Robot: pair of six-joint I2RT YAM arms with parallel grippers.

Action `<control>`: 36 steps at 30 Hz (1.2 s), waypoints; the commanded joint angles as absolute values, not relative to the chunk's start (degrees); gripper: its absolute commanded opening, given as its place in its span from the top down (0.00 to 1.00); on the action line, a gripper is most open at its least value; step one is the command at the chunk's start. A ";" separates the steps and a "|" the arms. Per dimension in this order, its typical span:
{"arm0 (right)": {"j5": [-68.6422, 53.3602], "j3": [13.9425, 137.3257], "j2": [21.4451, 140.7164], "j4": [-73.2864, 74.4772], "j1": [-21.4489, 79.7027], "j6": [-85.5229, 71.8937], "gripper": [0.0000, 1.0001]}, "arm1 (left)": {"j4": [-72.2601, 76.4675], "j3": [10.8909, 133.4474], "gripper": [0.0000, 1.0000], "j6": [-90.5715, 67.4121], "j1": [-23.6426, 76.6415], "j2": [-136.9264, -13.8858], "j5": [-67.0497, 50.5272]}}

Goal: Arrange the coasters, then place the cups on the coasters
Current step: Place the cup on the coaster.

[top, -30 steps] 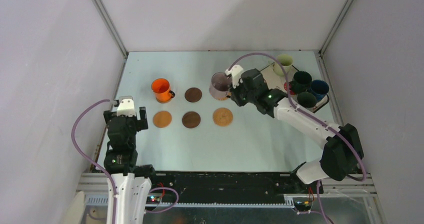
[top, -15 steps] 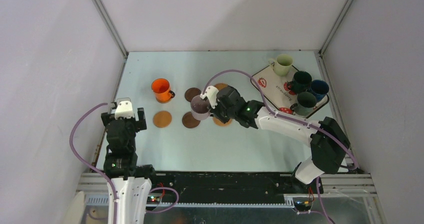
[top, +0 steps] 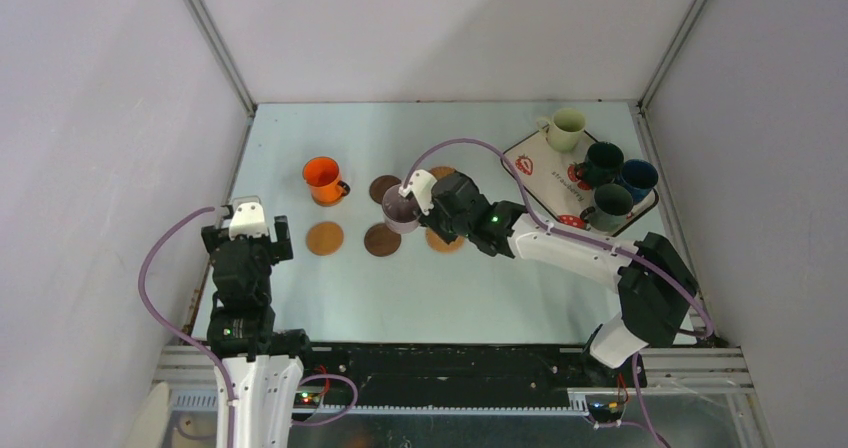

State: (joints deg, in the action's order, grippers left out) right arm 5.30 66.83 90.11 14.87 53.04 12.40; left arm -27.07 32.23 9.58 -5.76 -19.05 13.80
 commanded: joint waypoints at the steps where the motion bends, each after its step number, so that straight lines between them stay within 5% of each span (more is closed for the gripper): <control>1: 6.81 68.16 89.68 8.05 53.14 13.06 1.00 | -24.75 31.99 0.02 10.64 -6.04 -18.53 14.66; 36: 8.84 69.26 92.63 9.29 55.36 14.43 1.00 | -24.82 32.69 0.02 10.20 -6.06 -21.50 17.86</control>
State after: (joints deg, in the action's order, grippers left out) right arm 6.83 66.83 94.72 14.94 55.07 13.87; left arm -27.05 32.23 9.56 -5.76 -21.37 16.93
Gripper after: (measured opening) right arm 0.208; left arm 0.985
